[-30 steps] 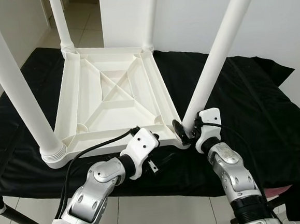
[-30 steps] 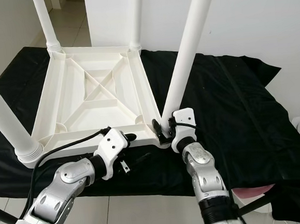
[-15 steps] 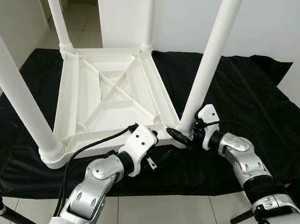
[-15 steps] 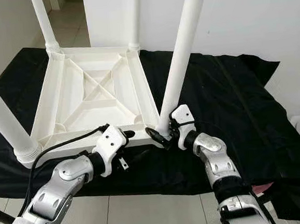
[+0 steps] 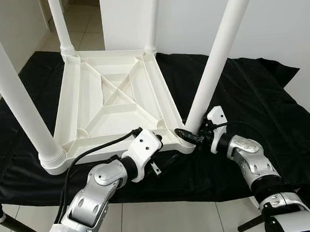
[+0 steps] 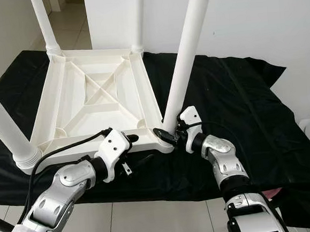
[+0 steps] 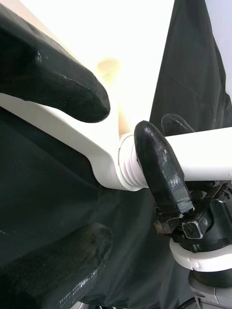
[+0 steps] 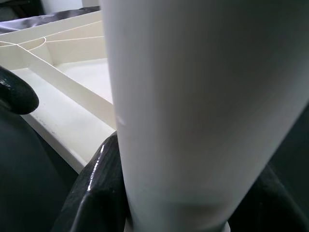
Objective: Building children table
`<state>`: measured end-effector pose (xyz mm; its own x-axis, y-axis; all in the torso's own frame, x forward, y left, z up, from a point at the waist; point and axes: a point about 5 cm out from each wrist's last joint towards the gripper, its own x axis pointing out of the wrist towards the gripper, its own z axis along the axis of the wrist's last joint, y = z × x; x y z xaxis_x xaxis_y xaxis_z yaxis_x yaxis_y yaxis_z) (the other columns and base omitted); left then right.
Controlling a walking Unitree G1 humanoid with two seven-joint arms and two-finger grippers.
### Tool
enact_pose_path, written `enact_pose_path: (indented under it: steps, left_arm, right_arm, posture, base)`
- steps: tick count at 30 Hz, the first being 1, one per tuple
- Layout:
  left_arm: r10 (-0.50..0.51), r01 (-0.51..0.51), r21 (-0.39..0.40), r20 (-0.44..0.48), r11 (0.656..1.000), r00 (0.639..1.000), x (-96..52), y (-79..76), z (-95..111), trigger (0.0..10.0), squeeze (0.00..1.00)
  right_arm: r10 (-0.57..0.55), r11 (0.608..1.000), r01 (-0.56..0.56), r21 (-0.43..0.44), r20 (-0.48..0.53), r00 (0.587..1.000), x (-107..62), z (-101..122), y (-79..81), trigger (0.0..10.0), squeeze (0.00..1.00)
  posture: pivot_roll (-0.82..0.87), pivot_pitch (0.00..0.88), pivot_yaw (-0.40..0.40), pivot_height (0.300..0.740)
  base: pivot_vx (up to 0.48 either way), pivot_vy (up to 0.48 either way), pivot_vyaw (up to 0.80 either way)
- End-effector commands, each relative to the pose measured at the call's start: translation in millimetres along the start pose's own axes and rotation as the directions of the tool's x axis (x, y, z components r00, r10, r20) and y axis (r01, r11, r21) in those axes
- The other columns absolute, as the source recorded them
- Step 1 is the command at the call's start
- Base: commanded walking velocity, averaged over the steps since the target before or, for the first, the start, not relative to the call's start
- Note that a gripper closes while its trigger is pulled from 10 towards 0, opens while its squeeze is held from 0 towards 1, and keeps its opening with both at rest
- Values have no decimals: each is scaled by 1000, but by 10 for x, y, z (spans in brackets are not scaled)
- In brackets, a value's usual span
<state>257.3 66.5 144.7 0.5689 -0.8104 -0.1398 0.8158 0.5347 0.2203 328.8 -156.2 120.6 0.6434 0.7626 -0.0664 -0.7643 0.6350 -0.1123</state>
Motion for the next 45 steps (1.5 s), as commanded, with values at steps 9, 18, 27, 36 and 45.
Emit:
enact_pose_path:
  steps: [9, 18, 27, 36, 45]
  left_arm:
    - [-8, 8, 5, -3, 1000, 1000, -4, -17, 1, 10000, 0]
    - [-14, 14, -2, -5, 1000, 1000, -6, -46, -12, 10000, 0]
    - [-19, 19, -1, -4, 1000, 1000, 3, -50, -12, 10000, 0]
    - [-13, 13, -1, -5, 1000, 1000, -4, -52, -16, 10000, 0]
    - [-17, 17, 2, 0, 1000, 1000, 20, -55, -13, 10000, 0]
  right_arm:
    - [-161, 986, 162, 37, -27, 987, -32, -104, 15, 10000, 0]
    - [-435, 897, 437, 61, -42, 899, -35, -87, 87, 10000, 0]
    - [-733, 674, 736, 62, -59, 677, -65, -53, 263, 10000, 0]
    - [-805, 586, 808, 50, -72, 589, -66, -18, 409, 10000, 0]
    - [-738, 674, 731, 108, 47, 673, -59, 168, 393, 10000, 1000]
  posture:
    - [6, 0, -84, 740]
    - [-3, 0, -87, 740]
    - [0, 0, -90, 740]
    - [9, 0, -98, 740]
    - [2, 0, -103, 740]
  base:
    - [0, 0, 0]
    - [0, 0, 0]
    - [0, 0, 0]
    - [0, 0, 0]
    - [0, 0, 0]
